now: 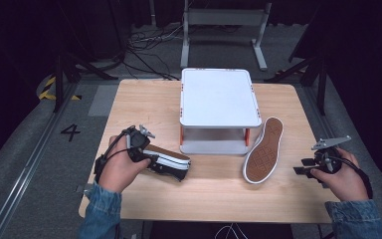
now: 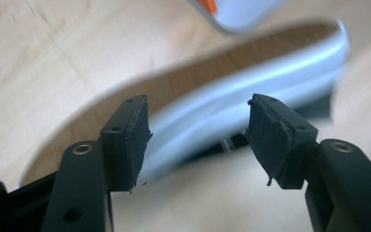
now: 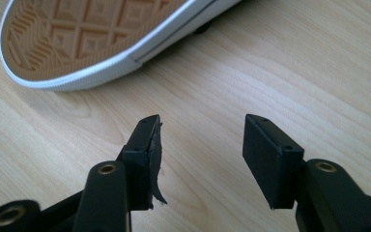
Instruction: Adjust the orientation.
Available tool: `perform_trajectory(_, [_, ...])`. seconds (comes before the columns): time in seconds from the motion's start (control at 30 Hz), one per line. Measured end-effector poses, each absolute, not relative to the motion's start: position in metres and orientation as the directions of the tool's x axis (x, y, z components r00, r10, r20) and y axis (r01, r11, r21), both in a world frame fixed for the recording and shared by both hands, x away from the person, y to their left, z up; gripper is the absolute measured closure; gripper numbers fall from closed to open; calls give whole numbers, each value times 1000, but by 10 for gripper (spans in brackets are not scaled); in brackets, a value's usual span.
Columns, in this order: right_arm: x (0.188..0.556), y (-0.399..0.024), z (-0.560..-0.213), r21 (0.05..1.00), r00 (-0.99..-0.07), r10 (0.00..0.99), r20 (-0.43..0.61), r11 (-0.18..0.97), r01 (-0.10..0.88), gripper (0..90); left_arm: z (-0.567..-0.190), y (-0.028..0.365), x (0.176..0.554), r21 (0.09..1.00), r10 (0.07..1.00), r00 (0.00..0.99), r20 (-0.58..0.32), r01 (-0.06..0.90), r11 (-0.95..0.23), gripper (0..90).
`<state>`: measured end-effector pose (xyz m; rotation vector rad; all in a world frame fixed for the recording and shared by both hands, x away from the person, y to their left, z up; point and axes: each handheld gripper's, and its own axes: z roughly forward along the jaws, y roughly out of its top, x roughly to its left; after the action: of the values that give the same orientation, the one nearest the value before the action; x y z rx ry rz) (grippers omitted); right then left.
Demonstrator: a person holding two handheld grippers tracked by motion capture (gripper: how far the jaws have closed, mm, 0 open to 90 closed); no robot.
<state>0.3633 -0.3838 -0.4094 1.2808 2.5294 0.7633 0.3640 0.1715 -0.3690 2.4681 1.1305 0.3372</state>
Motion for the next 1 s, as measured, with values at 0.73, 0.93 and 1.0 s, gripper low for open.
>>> perform_trajectory(0.73, [384,-360,-405,539,-656,754,34,539,648,485,-445,156,365,295,780,624,-37,753,-588,305])
perform_trajectory(0.93, [380,-363,-407,538,-651,758,36,534,652,485,-437,156,369,328,776,630,-32,740,-587,312])
perform_trajectory(1.0, [378,-364,-407,538,-650,759,36,533,653,485,-434,155,369,345,776,630,-23,734,-585,312])
